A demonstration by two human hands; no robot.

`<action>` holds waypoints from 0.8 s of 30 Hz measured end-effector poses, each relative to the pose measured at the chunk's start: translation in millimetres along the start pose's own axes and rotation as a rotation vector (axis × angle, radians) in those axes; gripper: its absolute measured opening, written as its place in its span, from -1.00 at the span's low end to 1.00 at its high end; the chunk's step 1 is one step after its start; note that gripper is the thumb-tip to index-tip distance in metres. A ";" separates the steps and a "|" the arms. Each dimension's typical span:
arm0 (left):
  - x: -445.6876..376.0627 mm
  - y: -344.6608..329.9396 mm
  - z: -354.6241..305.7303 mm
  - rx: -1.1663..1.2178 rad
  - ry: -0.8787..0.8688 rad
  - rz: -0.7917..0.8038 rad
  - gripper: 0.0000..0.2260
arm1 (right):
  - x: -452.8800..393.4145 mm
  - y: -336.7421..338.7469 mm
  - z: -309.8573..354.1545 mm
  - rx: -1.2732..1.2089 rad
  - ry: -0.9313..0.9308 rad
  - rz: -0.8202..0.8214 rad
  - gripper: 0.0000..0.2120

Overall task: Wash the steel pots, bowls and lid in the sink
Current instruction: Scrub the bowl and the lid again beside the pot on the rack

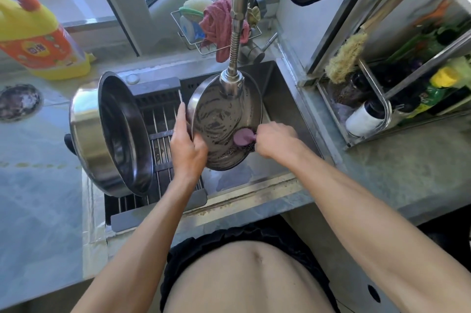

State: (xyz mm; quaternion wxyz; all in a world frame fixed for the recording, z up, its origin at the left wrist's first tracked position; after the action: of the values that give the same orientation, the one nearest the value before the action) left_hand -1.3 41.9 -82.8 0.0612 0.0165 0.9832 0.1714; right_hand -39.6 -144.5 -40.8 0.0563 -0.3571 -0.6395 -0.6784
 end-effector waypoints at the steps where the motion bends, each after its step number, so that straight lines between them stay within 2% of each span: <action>1: 0.4 -5.0 1.8 0.103 0.079 -0.060 -0.57 | -0.6 -5.1 -1.4 -0.035 0.014 0.003 -0.68; 4: -3.0 -20.8 15.2 0.357 0.327 -0.202 -0.75 | 4.1 -21.9 4.2 -0.172 0.082 0.154 -0.75; 7: -1.7 -33.5 20.0 0.409 0.374 -0.132 -0.69 | 11.9 -29.4 -1.4 -0.362 0.115 0.315 -0.69; 8: 0.1 -37.1 21.6 0.416 0.365 -0.099 -0.68 | 12.3 -27.2 -8.1 -0.345 0.092 0.302 -0.71; 10: 5.9 -46.0 17.7 0.423 0.332 -0.034 -0.68 | 7.7 -22.5 -25.7 -0.159 -0.015 0.213 -0.83; 12: 13.5 -56.8 7.8 0.419 0.285 0.029 -0.69 | 4.9 -20.1 -35.8 0.008 -0.116 0.099 -0.72; 15: 19.0 -78.7 -7.4 0.363 0.190 0.126 -0.70 | 4.9 -34.5 -32.2 -0.178 -0.001 0.201 -0.82; 17: 15.6 -83.9 -13.2 0.267 0.113 0.169 -0.64 | 7.1 -44.1 -38.5 -0.315 0.018 0.284 -0.81; 18: 13.6 -84.8 -15.0 0.235 0.078 0.187 -0.61 | 4.6 -44.8 -48.0 -0.312 -0.021 0.261 -0.84; 21: 16.4 -84.9 -26.3 0.211 -0.053 0.202 -0.54 | -3.2 -51.0 -79.5 -0.234 -0.211 0.109 -0.69; 24: 16.7 -85.3 -41.6 0.301 -0.085 0.108 -0.51 | -5.1 -57.1 -72.8 -0.529 -0.066 0.092 -0.71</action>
State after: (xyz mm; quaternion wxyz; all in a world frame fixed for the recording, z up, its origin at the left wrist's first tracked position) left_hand -24.1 -51.4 -74.9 0.0904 0.0856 0.9919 0.0245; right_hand -96.3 -202.5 -85.5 -0.0291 -0.4102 -0.4247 -0.8065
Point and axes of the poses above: each hand's wrist, its own x-axis away from the middle knuckle, its own y-axis out of the back of the hand, z = x × y, the point moved 3 cm from there along -x, towards the middle knuckle, and after that the axes turned 5 degrees about -y, right-handed, at the moved point
